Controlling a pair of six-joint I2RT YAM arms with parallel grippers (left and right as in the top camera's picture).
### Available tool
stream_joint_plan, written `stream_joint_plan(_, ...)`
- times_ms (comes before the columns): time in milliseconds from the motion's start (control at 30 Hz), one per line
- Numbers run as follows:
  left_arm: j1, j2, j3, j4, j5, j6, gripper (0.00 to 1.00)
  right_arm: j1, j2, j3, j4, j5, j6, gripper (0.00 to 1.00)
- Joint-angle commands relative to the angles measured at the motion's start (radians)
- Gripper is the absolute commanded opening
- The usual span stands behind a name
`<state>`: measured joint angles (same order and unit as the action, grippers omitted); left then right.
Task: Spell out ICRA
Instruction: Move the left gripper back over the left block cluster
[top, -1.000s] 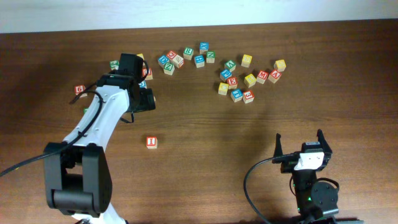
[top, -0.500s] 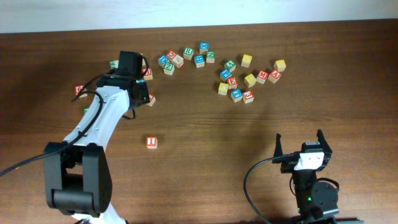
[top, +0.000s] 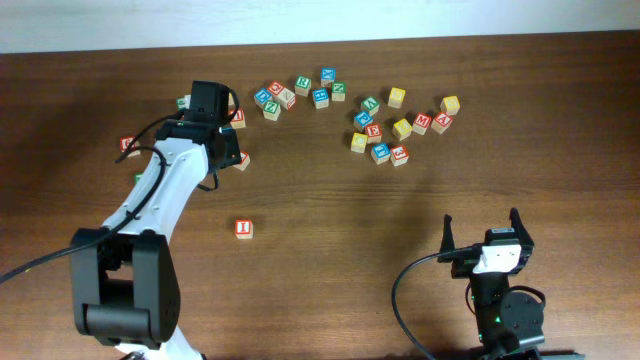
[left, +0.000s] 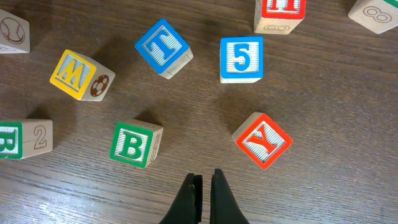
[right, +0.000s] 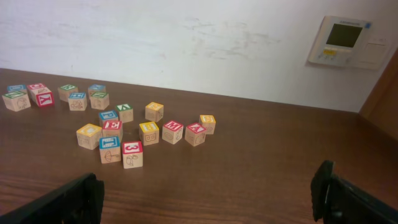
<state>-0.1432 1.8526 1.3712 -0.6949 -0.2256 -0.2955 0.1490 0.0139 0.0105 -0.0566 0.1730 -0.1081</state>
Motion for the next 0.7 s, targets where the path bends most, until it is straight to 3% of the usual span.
stream_joint_plan(0, 0.003, -0.024, -0.008, -0.001, 0.0, -0.002, 0.0, -0.006, -0.008, -0.005, -0.008, -0.005, 0.005, 0.98)
stream_joint_plan(133, 0.003, -0.024, -0.009, 0.003, -0.012, -0.002, 0.0, -0.006, -0.008, -0.005, -0.008, -0.005, 0.005, 0.98)
stream_joint_plan(300, 0.011, -0.024, -0.01, -0.002, -0.197, -0.044, 0.0, -0.006, -0.008, -0.005, -0.008, -0.005, 0.005, 0.98)
stream_joint_plan(400, 0.047, -0.024, -0.01, -0.021, -0.171, -0.114, 0.0, -0.006, -0.008, -0.005, -0.008, -0.005, 0.005, 0.98)
stream_joint_plan(667, 0.181, -0.024, -0.01, -0.053, -0.08, -0.12, 0.0, -0.006, -0.008, -0.005, -0.008, -0.005, 0.005, 0.98)
